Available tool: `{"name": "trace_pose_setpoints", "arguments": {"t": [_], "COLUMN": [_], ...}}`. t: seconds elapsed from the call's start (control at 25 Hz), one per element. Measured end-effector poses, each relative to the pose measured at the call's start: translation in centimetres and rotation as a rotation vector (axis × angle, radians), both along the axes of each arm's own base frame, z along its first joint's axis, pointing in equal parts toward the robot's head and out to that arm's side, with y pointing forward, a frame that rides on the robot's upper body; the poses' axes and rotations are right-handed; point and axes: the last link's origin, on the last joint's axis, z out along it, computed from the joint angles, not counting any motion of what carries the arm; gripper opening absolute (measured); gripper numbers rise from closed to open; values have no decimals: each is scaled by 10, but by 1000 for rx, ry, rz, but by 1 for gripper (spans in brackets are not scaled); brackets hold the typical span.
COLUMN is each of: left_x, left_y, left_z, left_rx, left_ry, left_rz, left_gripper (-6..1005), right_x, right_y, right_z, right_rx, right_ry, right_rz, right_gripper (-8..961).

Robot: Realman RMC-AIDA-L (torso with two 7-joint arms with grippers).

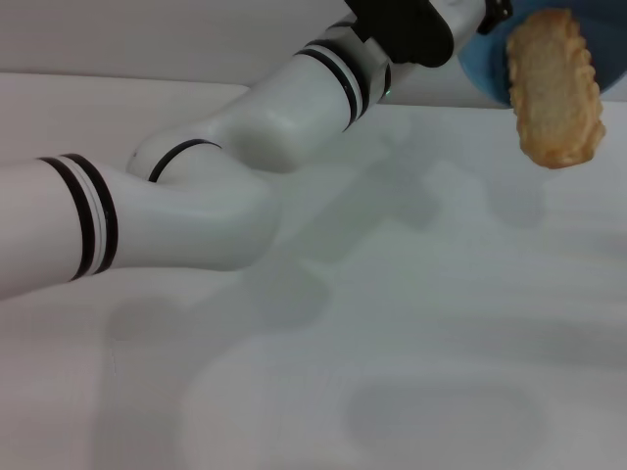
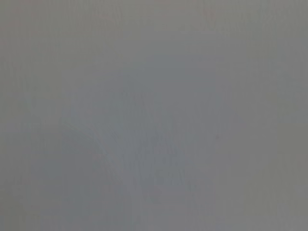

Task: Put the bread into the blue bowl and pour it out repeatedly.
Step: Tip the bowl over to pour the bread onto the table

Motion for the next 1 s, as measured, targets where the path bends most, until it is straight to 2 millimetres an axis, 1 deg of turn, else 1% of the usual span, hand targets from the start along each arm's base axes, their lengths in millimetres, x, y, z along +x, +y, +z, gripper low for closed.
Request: {"name": "trace_pose_setpoints", "arguments": {"t": [0.24,0.28,0.32,0.4,0.52,0.68,0.84,1.0], "left_x": [0,-1,-1,2,3,1,0,-4], "left_y": [-4,-10,-10,-22,-31,-29,-28,-24], "left_z": [0,1,1,0,-1,-3,-4,-4], "left_rx": [16,35,35,31,36,30,7,-23], "left_ry": [5,2,2,-23,-30,-10,-27,-57], "left_rz": [-21,-42,-42,-83,-125,-126,-108,-56], "left_gripper": [0,-1,-1,-1,-1,-1,-1,0], "right_x": [0,0,0,0,-2,-4,-5,-5], "right_y": [0,0,0,0,2,5,7,7], "right_z": [0,0,0,0,0,0,0,-2], "right_rx": [1,1,1,1,1,1,1,-3], "right_ry": [1,1,1,1,2,2,3,8], "right_rz": [-1,-1,-1,0,4,12,15,12], "right_gripper": [714,714,713,712,711,710,709,707]}}
